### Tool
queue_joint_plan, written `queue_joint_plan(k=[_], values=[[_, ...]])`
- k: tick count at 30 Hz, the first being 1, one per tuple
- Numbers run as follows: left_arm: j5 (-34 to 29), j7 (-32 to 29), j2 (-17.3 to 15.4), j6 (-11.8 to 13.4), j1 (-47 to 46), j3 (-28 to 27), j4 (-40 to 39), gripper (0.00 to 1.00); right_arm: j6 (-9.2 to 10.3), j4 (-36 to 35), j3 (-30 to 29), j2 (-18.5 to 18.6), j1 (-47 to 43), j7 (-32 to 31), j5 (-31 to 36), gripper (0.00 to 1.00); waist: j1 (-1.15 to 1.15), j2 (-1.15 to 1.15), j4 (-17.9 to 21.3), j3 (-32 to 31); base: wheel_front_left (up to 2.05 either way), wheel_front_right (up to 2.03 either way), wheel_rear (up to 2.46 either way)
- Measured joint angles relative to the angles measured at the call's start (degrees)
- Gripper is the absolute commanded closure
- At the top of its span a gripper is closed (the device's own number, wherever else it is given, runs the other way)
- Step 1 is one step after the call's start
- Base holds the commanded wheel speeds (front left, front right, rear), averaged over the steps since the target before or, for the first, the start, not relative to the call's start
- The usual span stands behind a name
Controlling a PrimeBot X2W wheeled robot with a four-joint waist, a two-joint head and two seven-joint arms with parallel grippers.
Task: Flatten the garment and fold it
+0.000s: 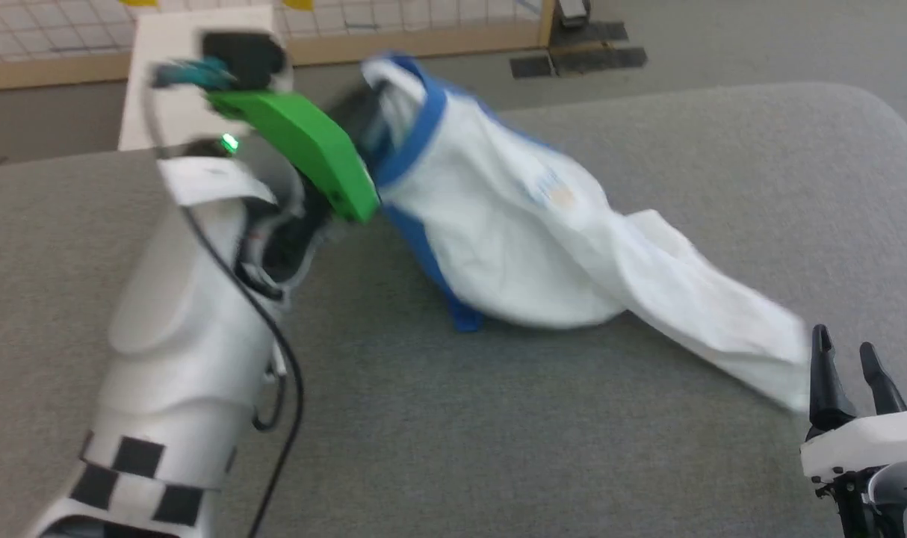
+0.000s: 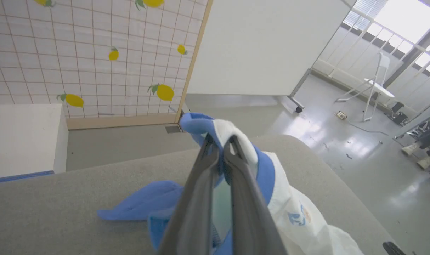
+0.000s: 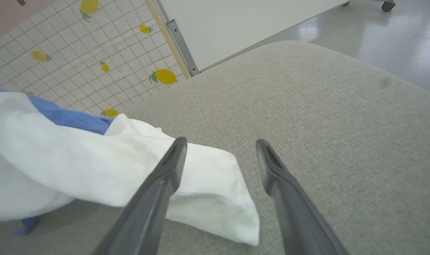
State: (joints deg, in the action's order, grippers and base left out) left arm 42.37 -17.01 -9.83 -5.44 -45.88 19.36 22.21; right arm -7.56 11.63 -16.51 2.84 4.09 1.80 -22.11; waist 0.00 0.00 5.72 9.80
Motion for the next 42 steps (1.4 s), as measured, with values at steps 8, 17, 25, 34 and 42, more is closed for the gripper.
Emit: queue_joint_plan(k=[8,17,25,34,42], values=[[-1.6,0.4,-3.8,0.7,3.0,1.4,-14.2,1.00,0.00,0.4,-0.3,0.0,-0.4,-0.3,0.1,0.00,0.00,0.00,-5.0,-3.5,0.00,0.00,0.00],[6.0,-16.4,-2.9,1.0,32.7,17.7,-18.6,1.00,0.00,1.4,0.7,0.0,-0.6,-0.2,0.0,0.00,0.00,0.00,-9.6,-4.6,0.00,0.00,0.00],[11.8,-18.5,-4.3,4.1,37.1,13.8,-17.7,0.00,0.00,3.2,2.3,0.0,-0.6,0.2,0.0,0.00,0.00,0.00,-11.2,-4.5,0.00,0.00,0.00],[1.2,17.8,-8.1,8.6,37.8,-9.4,-23.0,0.00,0.00,4.2,5.2,0.1,0.5,-3.8,1.8,0.00,0.00,0.00,-13.2,-6.1,0.00,0.00,0.00],[-15.9,31.6,-6.1,12.9,41.6,-9.5,-19.6,0.00,0.00,4.8,19.1,0.1,15.2,-23.4,6.9,0.00,0.00,0.00,-14.1,-4.6,0.00,0.00,0.00]])
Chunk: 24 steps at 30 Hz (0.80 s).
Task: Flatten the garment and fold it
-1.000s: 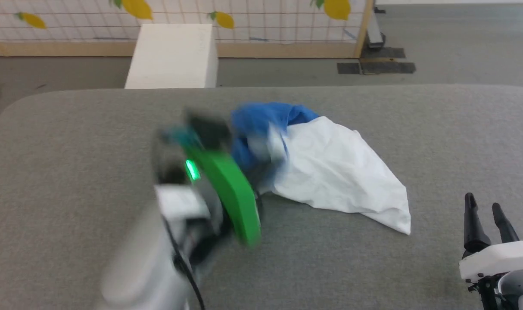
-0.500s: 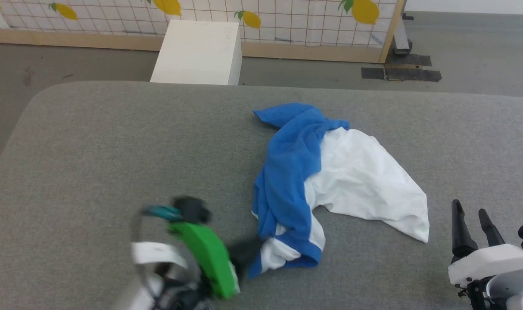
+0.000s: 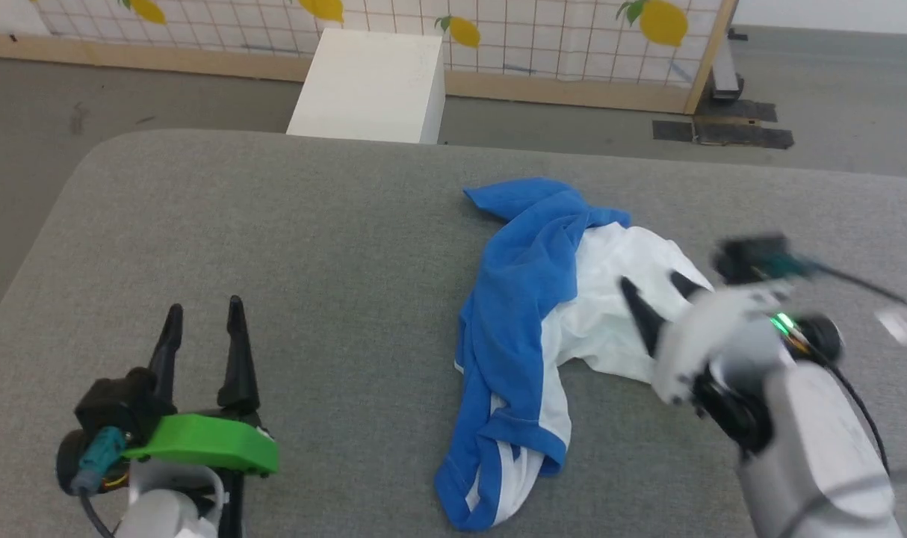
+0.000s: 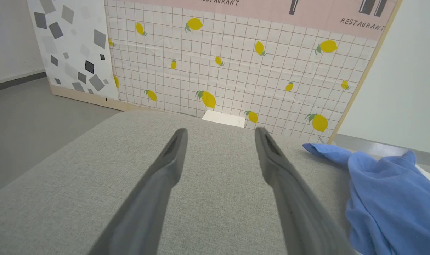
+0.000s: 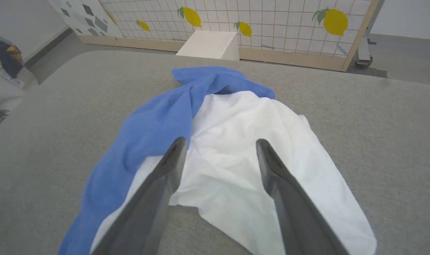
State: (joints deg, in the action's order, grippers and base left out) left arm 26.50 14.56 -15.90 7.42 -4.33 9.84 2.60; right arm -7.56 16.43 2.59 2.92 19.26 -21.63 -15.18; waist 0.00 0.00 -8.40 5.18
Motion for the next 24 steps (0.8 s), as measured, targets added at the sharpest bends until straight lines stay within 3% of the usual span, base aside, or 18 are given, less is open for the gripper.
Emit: queue_joint_plan(k=[6,12,13,14,15,20,24], values=[[-3.3,0.2,5.1,-1.9,0.1,-1.9,-0.9,0.00,-0.01,7.0,12.8,-0.1,12.7,-13.5,4.8,0.00,0.00,0.00,-2.3,1.9,0.00,0.00,0.00],[-4.0,0.2,8.3,-5.5,0.0,-3.5,0.5,0.00,-0.01,14.1,17.2,-0.1,16.8,-22.0,8.0,0.00,0.00,0.00,-5.3,3.5,0.00,0.00,0.00],[-4.2,0.2,8.6,-5.8,0.0,-3.8,0.6,0.00,-0.01,14.5,17.2,-0.1,17.0,-22.2,8.1,0.65,0.00,0.00,-5.6,3.7,0.00,0.00,0.00],[-4.4,0.2,8.9,-6.1,0.0,-4.1,0.7,0.00,-0.01,14.6,17.0,-0.1,17.2,-21.7,8.0,0.86,0.00,0.00,-6.0,4.0,0.00,0.00,0.00],[-4.4,0.2,9.1,-6.5,0.0,-4.5,0.8,0.00,-0.01,14.6,16.9,-0.1,17.3,-21.1,7.8,1.00,0.00,0.00,-6.2,4.3,0.00,0.00,0.00],[-5.5,0.2,10.2,-8.1,-0.1,-6.0,1.4,0.00,-0.01,12.9,12.0,-0.1,17.3,-14.1,4.7,1.00,0.00,0.00,-5.8,4.5,0.00,0.00,0.00],[-6.4,0.2,10.8,-8.9,0.0,-7.2,1.5,0.00,-0.01,6.5,1.9,-0.3,15.4,-7.2,3.6,1.00,0.00,0.00,-4.3,3.7,0.00,0.00,0.00]])
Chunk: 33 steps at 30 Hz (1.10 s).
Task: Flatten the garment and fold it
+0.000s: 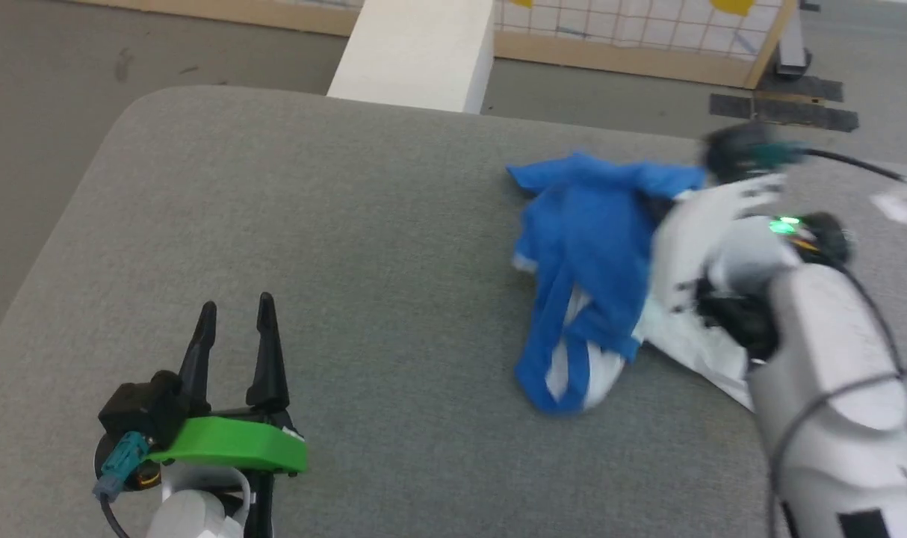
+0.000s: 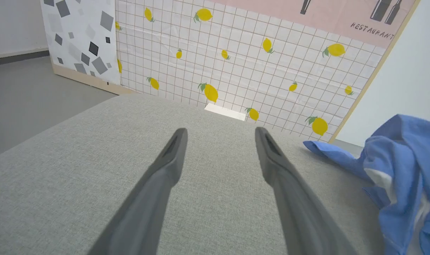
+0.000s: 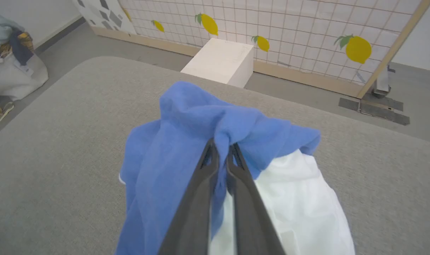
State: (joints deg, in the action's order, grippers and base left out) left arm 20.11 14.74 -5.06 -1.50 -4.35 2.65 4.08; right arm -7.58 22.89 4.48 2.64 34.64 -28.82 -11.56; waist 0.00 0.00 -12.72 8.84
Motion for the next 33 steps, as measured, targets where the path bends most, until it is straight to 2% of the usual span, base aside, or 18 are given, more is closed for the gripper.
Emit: queue_joint_plan(k=[4,8,10,12,13,14,15,19,22,24,27,30,33], values=[[-0.5,0.0,0.4,-0.6,0.2,-0.2,0.1,0.00,0.00,-9.0,-13.2,0.1,-8.2,2.4,-1.4,1.00,0.00,0.00,2.5,-1.2,0.00,0.00,0.00],[-0.5,0.0,1.1,-1.0,0.2,-0.2,0.4,0.00,0.01,-14.9,-26.4,0.3,-20.7,1.3,-5.3,1.00,0.00,0.00,5.1,-2.2,0.00,0.00,0.00],[-0.5,0.0,1.3,-1.2,0.2,-0.2,0.7,0.00,0.02,-15.4,-29.3,0.5,-26.8,0.1,-6.9,1.00,0.00,0.00,6.4,-2.6,0.00,0.00,0.00],[-0.4,0.0,1.4,-1.5,0.3,-0.2,1.0,0.00,0.02,-14.3,-29.8,0.5,-32.0,-1.1,-10.1,1.00,0.00,0.00,7.7,-2.8,0.00,0.00,0.00],[-0.4,0.0,1.4,-1.5,0.3,-0.2,1.1,0.00,0.02,-13.8,-29.3,0.4,-33.6,-1.4,-11.1,0.96,0.00,0.00,8.2,-2.9,0.00,0.00,0.00],[-0.4,0.0,1.4,-1.5,0.3,-0.2,1.3,0.00,0.01,-13.4,-28.8,0.2,-34.9,-0.7,-12.5,0.71,0.00,0.00,8.8,-2.9,0.00,0.00,0.00],[-0.4,0.0,1.4,-1.6,0.3,-0.2,1.4,0.00,0.02,-13.3,-28.3,0.1,-35.4,0.8,-13.7,0.00,0.00,0.00,9.4,-3.0,0.00,0.00,0.00],[-0.4,0.0,1.6,-1.9,0.2,0.0,2.3,0.00,0.01,-15.0,-29.1,0.1,-35.3,10.0,-16.5,0.00,0.00,0.00,10.8,-3.4,0.00,0.00,0.00],[-0.3,0.0,1.7,-1.9,0.2,0.0,2.3,0.00,0.01,-19.1,-30.6,0.2,-35.2,12.7,-11.8,0.00,0.00,0.00,10.9,-3.9,0.00,0.00,0.00],[-0.2,0.0,1.7,-1.9,0.2,-0.1,2.3,0.00,0.02,-22.4,-30.5,0.3,-34.2,11.8,-9.6,0.00,0.00,0.00,10.7,-3.9,0.00,0.00,0.00],[-0.1,0.0,1.7,-1.9,0.3,-0.3,2.3,0.00,0.01,-25.7,-26.9,0.3,-30.4,6.1,-6.9,0.00,0.00,0.00,10.7,-3.8,0.00,0.00,0.00],[-0.1,0.0,1.7,-2.0,0.3,-0.2,2.2,0.00,0.01,-25.3,-21.8,0.2,-26.8,-4.6,-2.3,0.00,0.00,0.00,10.7,-3.4,0.00,0.00,0.00],[-0.1,0.0,1.8,-2.1,0.2,0.2,2.3,0.00,0.01,-22.8,-19.0,0.2,-23.6,-16.2,5.4,0.00,0.00,0.00,10.1,-2.8,0.00,0.00,0.00]])
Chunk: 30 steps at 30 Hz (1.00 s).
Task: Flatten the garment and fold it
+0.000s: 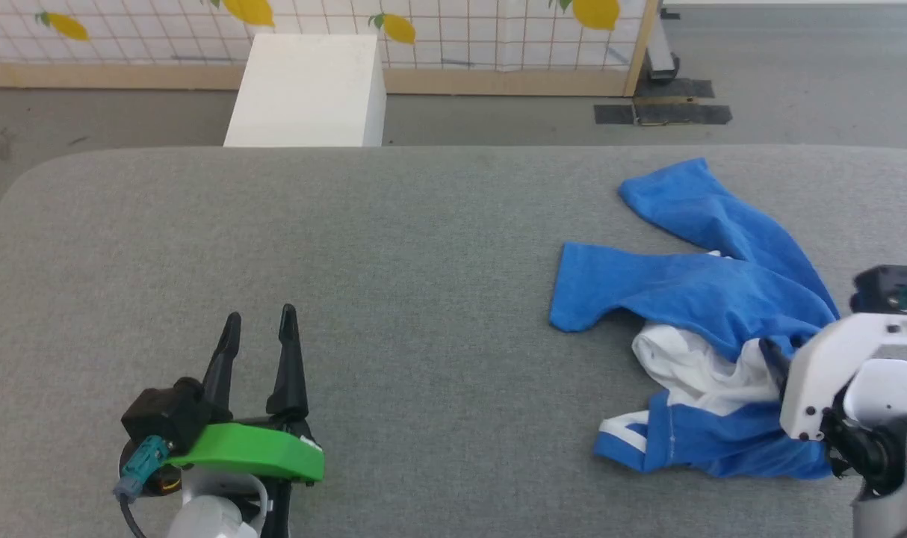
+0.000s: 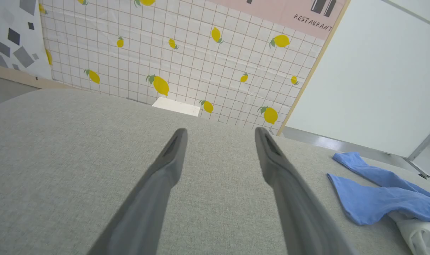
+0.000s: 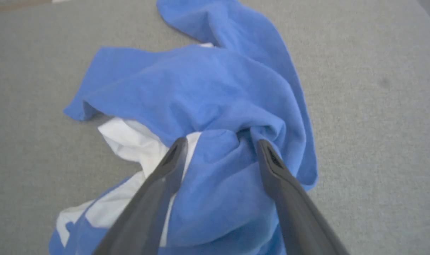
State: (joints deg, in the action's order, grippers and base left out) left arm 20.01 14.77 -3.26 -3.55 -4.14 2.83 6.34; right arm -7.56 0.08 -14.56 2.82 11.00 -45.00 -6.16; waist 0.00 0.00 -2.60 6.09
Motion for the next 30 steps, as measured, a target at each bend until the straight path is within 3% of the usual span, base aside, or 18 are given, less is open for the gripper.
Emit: queue_joint_plan(k=[5,6,7,8,13,16,20,26,30], values=[[0.4,0.0,0.1,-0.2,-0.1,0.0,0.0,0.00,-0.01,3.0,2.7,0.1,1.9,-11.5,4.1,0.00,0.00,0.00,-1.6,1.0,0.00,0.00,0.00],[0.5,0.0,0.1,-0.2,-0.1,-0.1,0.1,0.00,0.00,3.2,3.4,0.1,1.9,-13.1,4.1,0.62,0.00,0.00,-1.9,1.2,0.00,0.00,0.00],[0.5,0.0,0.1,-0.2,-0.1,-0.2,0.1,0.00,-0.01,3.2,3.7,0.0,1.9,-13.8,3.9,0.77,0.00,0.00,-2.1,1.4,0.00,0.00,0.00],[0.5,0.0,0.1,-0.2,-0.1,-0.3,0.1,0.00,-0.01,2.9,4.1,0.1,1.9,-13.7,3.6,1.00,0.00,0.00,-2.3,1.5,0.00,0.00,0.00],[0.5,0.0,0.1,-0.5,-0.1,-0.2,0.5,0.00,0.00,1.3,5.1,0.3,3.8,-7.8,1.2,1.00,0.00,0.00,-3.3,1.7,0.00,0.00,0.00],[0.5,0.0,0.1,-0.5,-0.3,-0.2,0.5,0.00,0.00,1.3,9.6,0.3,7.1,-2.3,-3.3,1.00,0.00,0.00,-3.9,1.5,0.00,0.00,0.00],[0.5,0.0,0.1,-0.7,-0.8,0.2,0.6,0.00,0.00,4.9,24.1,0.2,13.0,5.3,-12.6,1.00,0.00,0.00,-4.5,1.6,0.00,0.00,0.00],[0.6,0.0,0.2,-1.0,-2.1,1.1,1.1,0.00,0.00,15.4,47.7,0.1,20.0,11.2,-22.8,1.00,0.00,0.00,-6.6,1.9,0.00,0.00,0.00],[0.7,0.0,0.2,-1.0,-2.1,1.0,1.5,0.00,0.00,20.3,60.4,0.3,23.8,14.9,-28.2,1.00,0.00,0.00,-8.6,2.2,0.00,0.00,0.00]])
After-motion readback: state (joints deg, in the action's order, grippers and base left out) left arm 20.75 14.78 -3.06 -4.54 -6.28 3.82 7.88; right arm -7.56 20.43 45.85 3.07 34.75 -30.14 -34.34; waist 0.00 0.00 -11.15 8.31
